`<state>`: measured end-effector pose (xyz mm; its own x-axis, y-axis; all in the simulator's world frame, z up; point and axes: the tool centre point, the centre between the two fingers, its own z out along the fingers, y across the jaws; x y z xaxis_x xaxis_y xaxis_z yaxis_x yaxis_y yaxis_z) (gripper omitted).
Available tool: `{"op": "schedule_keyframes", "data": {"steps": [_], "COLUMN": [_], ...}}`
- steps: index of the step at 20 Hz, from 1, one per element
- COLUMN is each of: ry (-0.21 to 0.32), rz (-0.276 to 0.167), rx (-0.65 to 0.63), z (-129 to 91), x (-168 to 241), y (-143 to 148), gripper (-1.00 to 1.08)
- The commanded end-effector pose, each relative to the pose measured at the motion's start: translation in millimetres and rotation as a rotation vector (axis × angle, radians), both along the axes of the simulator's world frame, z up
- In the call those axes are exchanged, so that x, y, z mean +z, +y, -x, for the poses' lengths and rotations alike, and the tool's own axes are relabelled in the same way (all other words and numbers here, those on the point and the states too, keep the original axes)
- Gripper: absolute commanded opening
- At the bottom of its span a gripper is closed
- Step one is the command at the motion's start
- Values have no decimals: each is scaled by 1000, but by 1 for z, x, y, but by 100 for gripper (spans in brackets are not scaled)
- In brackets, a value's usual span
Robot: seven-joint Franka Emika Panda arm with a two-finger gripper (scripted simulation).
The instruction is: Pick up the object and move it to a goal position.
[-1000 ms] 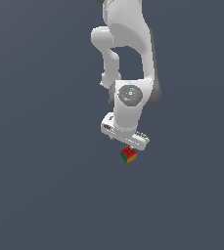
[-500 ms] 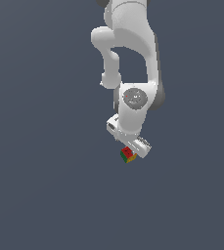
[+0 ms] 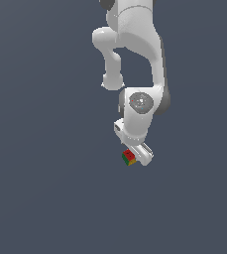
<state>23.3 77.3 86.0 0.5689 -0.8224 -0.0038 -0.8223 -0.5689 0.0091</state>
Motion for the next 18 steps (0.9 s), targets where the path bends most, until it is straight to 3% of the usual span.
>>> {"op": "schedule_keyframes", "data": {"steps": [1, 18], "ry": [-4, -9], "rz": [-1, -2], "rx": [-38, -89], "z": [-2, -3], "x": [-1, -22], "y": [2, 5], "gripper": [100, 100]}}
